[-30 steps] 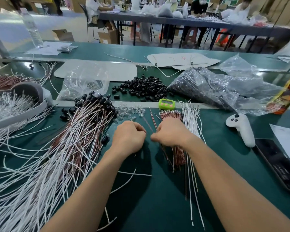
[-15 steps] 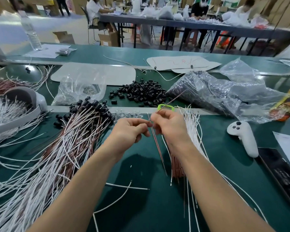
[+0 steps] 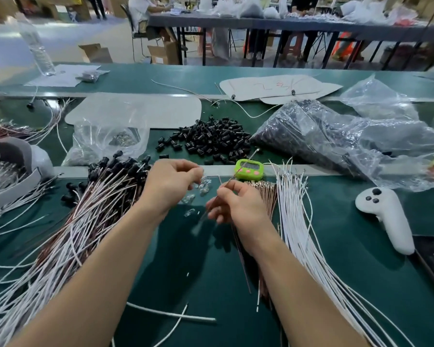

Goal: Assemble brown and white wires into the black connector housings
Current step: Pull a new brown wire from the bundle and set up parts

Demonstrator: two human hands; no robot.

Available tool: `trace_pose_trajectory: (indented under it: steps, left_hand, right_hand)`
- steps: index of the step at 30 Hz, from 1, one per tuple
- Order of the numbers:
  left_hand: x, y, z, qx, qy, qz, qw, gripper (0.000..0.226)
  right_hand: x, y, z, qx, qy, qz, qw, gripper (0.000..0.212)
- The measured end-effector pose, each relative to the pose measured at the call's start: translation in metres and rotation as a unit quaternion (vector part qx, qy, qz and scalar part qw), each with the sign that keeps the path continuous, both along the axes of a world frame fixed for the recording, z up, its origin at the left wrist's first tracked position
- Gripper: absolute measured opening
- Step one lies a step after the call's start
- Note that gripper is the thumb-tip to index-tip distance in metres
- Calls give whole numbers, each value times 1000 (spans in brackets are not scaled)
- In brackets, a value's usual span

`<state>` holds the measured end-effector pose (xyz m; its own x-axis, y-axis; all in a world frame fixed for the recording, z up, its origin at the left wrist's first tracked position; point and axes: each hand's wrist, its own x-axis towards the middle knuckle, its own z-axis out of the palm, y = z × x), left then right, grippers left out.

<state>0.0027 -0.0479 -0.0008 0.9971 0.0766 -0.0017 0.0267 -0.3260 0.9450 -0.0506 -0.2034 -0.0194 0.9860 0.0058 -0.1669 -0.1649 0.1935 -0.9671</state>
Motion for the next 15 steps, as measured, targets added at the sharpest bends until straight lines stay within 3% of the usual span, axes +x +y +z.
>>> trace_pose_trajectory:
  steps: [4, 8, 15]
  left_hand:
    - [45, -25, 3, 189, -15, -22, 982, 17]
    - [85, -48, -2, 367, 2, -63, 928, 36]
    - [113, -50, 8, 411, 36, -135, 901, 23]
  right_hand:
    - [-1, -2, -1, -3, -7, 2, 1000, 19]
    - [-5, -5, -3, -24, -6, 25, 999, 18]
    - [-4, -7, -2, -41, 3, 53, 998, 16]
